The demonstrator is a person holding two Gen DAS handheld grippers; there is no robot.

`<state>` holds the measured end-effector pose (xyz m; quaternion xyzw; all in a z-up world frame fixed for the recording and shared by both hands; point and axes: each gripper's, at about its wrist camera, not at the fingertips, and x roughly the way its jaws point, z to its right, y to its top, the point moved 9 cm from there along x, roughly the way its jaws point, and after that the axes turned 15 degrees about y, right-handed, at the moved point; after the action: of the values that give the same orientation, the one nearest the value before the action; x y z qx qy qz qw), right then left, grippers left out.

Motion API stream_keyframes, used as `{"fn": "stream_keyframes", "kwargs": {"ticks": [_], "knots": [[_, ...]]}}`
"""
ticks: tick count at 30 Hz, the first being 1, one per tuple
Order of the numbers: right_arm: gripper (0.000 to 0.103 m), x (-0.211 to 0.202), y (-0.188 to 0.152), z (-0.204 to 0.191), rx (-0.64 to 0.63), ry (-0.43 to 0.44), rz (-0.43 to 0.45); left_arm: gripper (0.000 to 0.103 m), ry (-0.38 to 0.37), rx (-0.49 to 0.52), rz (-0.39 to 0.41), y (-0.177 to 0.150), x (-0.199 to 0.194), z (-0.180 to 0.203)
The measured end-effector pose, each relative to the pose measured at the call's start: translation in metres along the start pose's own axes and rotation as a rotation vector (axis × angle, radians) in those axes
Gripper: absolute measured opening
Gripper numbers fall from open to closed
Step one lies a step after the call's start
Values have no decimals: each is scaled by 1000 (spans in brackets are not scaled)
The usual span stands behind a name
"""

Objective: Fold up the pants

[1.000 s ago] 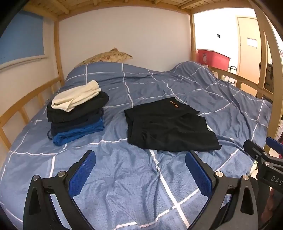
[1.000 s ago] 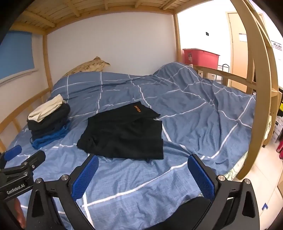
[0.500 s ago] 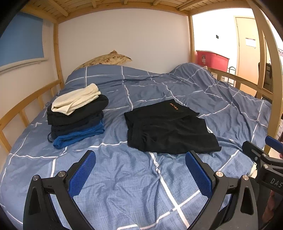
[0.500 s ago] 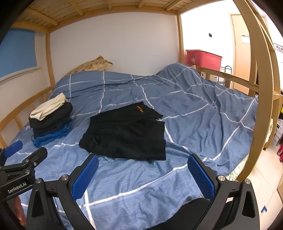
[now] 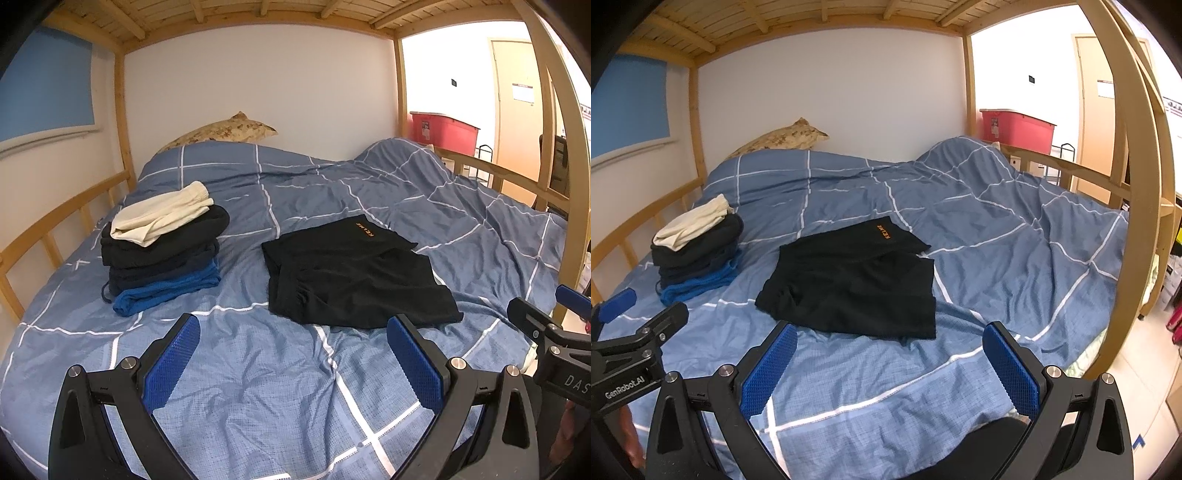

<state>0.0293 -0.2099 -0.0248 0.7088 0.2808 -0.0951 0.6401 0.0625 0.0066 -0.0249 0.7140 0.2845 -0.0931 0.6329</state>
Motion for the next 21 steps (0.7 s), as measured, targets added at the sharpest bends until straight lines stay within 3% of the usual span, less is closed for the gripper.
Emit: {"fn": "stream_keyframes", "kwargs": {"ticks": [21], "knots": [[102, -1, -1, 4, 2, -5, -2, 103, -3, -3, 4, 1, -1, 0]]}}
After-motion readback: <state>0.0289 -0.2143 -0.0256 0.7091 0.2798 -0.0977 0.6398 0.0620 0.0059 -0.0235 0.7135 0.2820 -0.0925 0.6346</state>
